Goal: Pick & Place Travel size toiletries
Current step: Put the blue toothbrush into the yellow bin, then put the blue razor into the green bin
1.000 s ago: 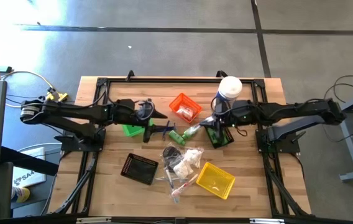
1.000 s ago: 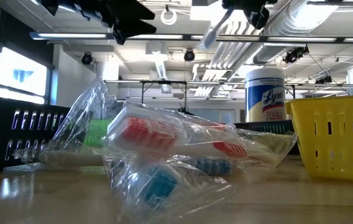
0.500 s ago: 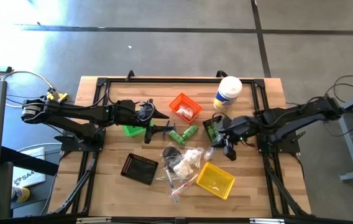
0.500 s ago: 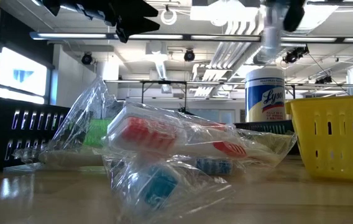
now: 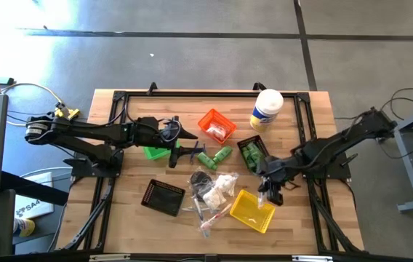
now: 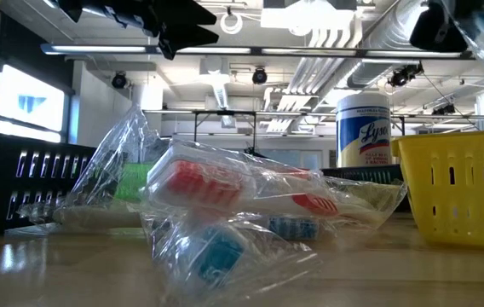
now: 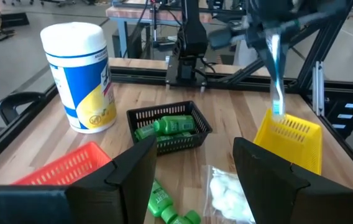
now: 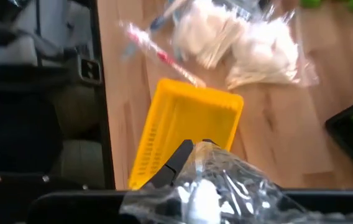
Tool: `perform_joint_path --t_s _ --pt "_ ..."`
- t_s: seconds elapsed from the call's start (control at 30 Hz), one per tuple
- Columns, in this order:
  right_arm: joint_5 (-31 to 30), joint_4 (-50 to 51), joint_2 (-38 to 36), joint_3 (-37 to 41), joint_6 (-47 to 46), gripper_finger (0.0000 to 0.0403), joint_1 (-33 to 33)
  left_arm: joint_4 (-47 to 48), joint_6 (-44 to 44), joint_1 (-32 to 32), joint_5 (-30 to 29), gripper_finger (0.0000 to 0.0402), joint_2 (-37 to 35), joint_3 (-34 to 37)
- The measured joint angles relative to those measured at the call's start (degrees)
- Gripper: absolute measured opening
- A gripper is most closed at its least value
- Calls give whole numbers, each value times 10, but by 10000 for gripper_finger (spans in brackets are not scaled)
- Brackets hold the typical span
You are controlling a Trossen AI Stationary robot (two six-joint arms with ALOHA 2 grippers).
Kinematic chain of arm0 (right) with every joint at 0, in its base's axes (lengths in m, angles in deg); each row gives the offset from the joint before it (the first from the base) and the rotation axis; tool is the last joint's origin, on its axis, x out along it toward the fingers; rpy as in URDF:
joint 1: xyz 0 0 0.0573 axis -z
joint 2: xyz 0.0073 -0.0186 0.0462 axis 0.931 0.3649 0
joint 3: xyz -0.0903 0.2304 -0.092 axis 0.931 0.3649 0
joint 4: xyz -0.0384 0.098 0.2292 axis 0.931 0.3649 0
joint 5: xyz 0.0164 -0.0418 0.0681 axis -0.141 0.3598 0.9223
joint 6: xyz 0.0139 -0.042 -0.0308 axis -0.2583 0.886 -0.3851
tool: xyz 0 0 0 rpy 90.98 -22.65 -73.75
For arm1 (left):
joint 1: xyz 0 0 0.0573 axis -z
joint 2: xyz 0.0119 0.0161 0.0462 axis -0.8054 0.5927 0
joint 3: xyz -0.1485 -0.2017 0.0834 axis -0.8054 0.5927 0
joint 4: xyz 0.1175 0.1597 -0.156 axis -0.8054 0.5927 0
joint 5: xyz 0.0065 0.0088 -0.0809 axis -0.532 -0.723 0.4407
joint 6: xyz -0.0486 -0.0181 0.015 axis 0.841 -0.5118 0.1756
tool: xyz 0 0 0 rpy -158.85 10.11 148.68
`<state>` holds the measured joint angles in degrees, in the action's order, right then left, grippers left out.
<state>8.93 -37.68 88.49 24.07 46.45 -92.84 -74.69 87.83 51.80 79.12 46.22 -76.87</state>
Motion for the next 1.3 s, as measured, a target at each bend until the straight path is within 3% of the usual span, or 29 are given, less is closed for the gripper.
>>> perform_joint_path --t_s 0.37,0.63,1.07,1.3 --pt "69 -59 134 0 -9 11 -21 0 0 0 -1 209 0 0" --pt "93 -82 177 0 -7 19 -20 0 0 0 -1 209 0 0" --pt "78 -82 175 0 61 161 -3 0 0 0 0 209 0 0" --pt "111 -73 141 0 83 178 48 0 0 0 1 209 0 0"
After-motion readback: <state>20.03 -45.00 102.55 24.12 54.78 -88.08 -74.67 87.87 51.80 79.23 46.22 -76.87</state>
